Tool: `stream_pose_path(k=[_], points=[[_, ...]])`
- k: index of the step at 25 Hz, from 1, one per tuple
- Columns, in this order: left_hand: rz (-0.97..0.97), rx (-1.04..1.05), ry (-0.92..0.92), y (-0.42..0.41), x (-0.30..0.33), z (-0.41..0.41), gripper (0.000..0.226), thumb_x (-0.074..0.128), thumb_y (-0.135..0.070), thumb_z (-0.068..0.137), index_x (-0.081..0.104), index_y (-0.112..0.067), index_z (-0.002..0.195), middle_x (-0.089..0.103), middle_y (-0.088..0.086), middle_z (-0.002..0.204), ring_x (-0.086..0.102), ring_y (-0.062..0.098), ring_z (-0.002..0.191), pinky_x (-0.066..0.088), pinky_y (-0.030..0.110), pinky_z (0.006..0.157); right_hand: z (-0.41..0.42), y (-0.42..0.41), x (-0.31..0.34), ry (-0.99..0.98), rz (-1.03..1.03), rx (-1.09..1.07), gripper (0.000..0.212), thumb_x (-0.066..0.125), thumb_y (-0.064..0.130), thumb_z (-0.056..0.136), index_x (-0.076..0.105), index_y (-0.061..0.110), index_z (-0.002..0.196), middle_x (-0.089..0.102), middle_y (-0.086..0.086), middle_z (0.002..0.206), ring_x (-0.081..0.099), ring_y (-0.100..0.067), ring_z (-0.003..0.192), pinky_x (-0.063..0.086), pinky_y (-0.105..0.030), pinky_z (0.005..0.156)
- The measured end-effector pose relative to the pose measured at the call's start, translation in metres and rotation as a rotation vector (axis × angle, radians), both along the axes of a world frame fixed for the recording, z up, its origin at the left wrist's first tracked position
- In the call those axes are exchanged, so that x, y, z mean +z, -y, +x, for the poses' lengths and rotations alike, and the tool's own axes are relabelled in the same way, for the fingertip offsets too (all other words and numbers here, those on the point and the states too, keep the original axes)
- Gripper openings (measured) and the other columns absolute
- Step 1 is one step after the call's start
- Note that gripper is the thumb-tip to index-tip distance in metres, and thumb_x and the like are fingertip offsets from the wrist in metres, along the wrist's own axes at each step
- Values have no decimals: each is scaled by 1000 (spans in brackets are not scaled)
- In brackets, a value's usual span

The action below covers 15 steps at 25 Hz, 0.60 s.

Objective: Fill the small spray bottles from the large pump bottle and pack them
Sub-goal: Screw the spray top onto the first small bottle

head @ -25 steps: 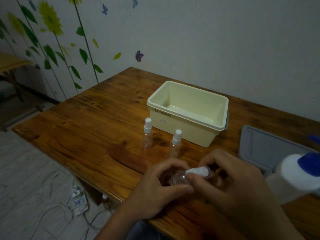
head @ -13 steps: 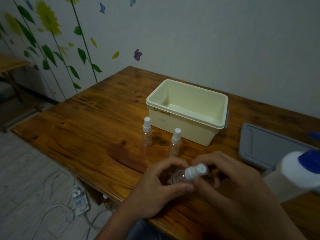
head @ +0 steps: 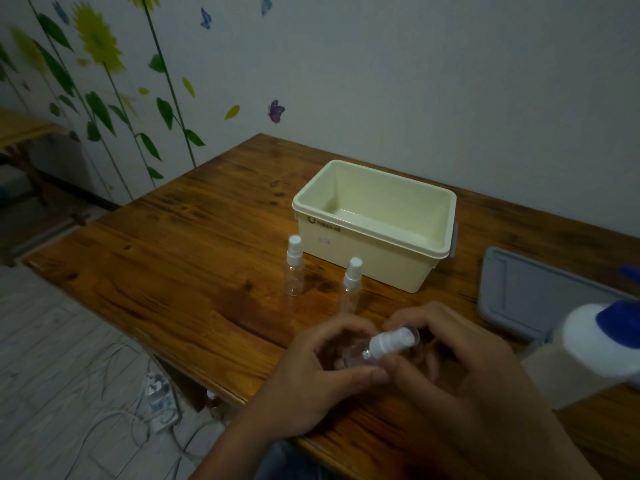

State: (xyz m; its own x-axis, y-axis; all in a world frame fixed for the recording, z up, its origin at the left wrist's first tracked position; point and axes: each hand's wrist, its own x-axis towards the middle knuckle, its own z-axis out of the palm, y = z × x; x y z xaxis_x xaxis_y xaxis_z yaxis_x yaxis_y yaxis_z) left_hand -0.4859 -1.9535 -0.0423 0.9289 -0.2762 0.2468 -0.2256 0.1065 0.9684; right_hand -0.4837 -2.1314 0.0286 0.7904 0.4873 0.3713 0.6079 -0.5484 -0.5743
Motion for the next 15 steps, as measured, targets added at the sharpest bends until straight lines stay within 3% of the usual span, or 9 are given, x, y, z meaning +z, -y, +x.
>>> stream_pose_path(k=[4,6,9,12,15], points=[[34,6,-25,-2,-3,0,26,69,-5,81,65,-21,102,66,-3,93,63,9,84,51,23,72,3,-6,-7,54,-57,-114,31,56,63,70,49,34,73,49,15,64,50,-5,63,41,-13,46],[38,19,-23,-3,-3,0,26,68,-4,82,65,-20,103,66,0,95,63,12,85,51,24,72,2,-7,-5,22,-11,-108,36,56,69,67,49,37,83,52,13,70,53,-7,66,44,-16,49],[-8,15,-16,-1,-1,0,25,70,-17,80,65,-14,103,66,8,99,65,23,90,55,35,73,-1,-2,3,-31,32,15,33,60,52,73,52,45,105,57,18,91,56,-1,70,43,-8,54],[17,-8,-20,-1,-1,0,25,71,-16,79,65,-15,103,66,9,99,64,26,91,55,41,78,1,0,1,-37,1,13,21,54,51,76,59,37,91,59,17,87,57,0,75,45,-8,57],[35,-29,-20,-2,-2,-1,22,68,-15,81,65,-18,103,66,3,99,64,20,93,54,34,79,3,-8,-9,57,-65,-120,28,54,59,72,54,31,72,52,14,60,53,-6,66,41,-8,46]])
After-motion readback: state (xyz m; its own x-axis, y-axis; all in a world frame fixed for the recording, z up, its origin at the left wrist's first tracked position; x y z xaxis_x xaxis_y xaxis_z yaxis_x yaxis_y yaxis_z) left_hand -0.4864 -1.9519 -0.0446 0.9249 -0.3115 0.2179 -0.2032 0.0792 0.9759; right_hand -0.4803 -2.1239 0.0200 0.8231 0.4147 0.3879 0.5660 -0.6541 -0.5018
